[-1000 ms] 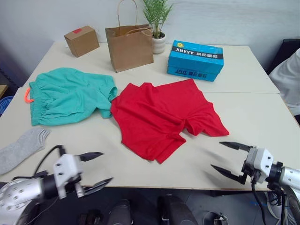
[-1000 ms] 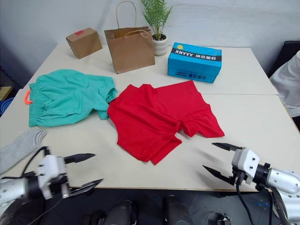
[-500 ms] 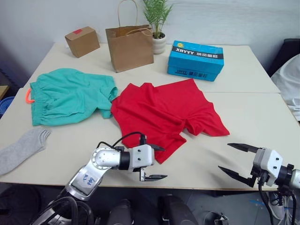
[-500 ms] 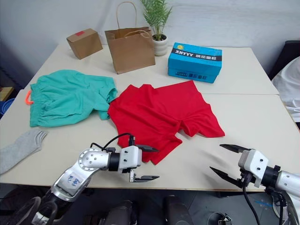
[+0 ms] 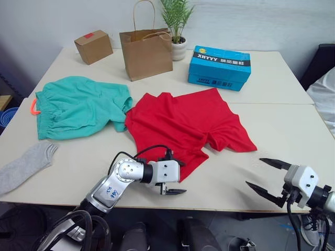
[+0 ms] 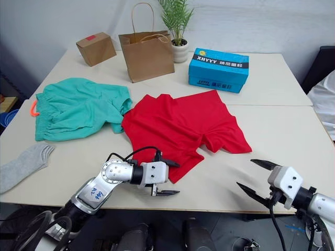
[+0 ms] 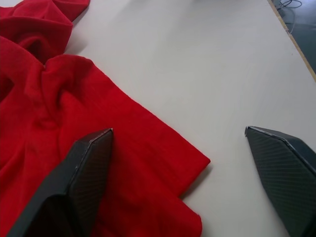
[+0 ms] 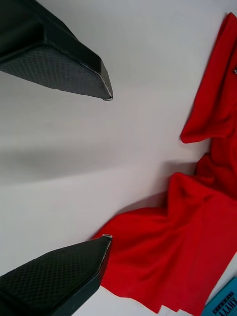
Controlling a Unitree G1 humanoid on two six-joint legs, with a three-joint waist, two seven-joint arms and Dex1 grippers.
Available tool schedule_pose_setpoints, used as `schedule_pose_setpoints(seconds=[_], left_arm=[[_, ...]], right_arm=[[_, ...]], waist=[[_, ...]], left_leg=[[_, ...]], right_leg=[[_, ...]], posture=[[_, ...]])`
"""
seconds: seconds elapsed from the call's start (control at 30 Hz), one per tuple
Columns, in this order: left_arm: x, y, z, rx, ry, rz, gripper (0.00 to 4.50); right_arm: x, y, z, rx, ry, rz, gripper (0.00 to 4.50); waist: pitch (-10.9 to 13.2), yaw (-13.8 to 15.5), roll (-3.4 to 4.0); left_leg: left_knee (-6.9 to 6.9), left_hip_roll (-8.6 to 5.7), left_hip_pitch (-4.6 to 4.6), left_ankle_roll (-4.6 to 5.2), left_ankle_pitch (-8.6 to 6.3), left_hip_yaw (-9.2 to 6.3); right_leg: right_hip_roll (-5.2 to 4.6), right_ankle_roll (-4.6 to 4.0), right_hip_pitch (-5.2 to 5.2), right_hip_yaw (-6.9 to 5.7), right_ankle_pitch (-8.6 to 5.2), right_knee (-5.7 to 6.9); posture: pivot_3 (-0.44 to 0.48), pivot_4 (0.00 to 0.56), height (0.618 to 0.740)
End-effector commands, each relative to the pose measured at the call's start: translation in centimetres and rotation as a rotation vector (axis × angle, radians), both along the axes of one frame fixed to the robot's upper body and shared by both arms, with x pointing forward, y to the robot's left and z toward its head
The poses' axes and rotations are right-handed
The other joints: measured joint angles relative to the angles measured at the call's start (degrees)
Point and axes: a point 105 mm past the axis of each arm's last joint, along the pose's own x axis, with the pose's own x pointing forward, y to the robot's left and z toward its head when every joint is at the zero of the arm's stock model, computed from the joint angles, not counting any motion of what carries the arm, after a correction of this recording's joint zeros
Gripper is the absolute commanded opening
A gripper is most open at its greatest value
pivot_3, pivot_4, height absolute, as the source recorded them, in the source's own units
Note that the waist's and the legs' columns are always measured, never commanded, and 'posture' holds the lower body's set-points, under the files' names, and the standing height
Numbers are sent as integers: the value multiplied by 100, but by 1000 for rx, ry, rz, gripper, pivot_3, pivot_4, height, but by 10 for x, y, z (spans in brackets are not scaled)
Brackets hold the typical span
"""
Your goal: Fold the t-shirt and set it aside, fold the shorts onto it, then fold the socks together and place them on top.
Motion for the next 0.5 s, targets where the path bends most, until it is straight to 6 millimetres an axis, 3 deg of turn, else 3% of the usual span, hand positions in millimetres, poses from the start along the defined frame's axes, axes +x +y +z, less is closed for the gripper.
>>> schedule_pose_setpoints(seconds=[0.03,0.37,0.4,0.5], left_arm=[[17,18,-12,107,-21,73,3322],[20,23,-12,94,3,84,228],[19,24,-10,80,24,87,25],[17,35,-1,43,59,95,25]], right_arm=[[7,-9,5,-31,-13,-26,4500],[39,-24,2,-125,41,-21,4500],[43,-24,1,-147,44,-9,4500],[59,-23,3,-174,50,-1,4500]], waist=[[0,1,0],[-4,-15,5],[-4,-17,5],[-4,-49,5]], left_leg=[[1,0,0,0,1,0],[6,-3,7,7,5,2],[5,-4,5,7,5,2],[4,-2,4,6,6,4]], right_leg=[[0,0,0,0,0,0],[-2,5,6,3,4,3],[-2,5,4,3,4,4],[0,5,-1,3,4,9]], posture=[[0,150,740],[0,150,740],[0,150,740],[0,150,740]])
